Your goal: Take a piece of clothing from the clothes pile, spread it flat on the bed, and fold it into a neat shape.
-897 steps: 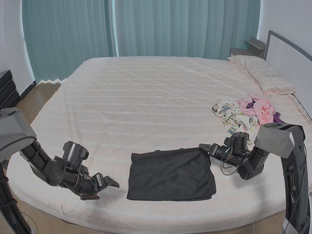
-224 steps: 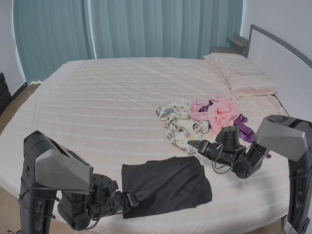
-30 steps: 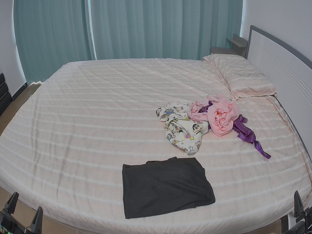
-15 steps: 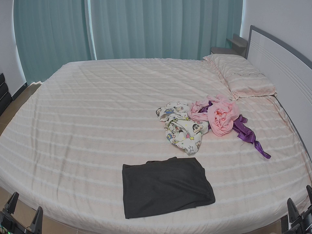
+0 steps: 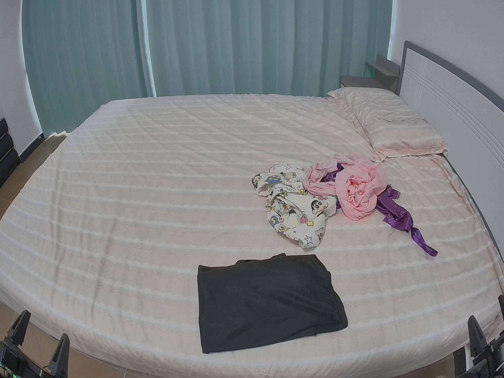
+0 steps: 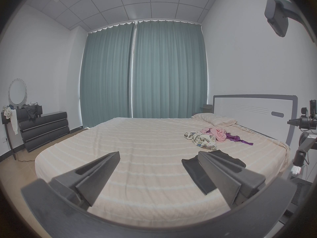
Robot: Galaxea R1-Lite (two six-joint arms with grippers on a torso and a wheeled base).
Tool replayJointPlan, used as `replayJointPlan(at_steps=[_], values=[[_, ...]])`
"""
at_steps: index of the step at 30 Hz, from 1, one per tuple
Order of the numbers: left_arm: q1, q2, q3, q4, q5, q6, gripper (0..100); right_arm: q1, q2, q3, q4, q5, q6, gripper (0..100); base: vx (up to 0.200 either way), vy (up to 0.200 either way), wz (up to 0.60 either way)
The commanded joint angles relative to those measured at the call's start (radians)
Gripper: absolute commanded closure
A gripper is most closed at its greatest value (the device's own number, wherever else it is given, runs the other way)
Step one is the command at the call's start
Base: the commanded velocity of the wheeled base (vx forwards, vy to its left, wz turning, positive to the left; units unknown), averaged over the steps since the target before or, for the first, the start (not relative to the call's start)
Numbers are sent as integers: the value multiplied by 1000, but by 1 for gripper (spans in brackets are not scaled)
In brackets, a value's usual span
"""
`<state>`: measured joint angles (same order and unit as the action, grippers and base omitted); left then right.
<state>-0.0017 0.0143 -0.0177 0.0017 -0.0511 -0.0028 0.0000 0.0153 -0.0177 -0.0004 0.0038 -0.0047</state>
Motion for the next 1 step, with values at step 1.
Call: replayJointPlan(at_steps=[1], values=[[0,-14,16,0,0,0,0,0,-15,18,0,1,2,0,0,0,0]])
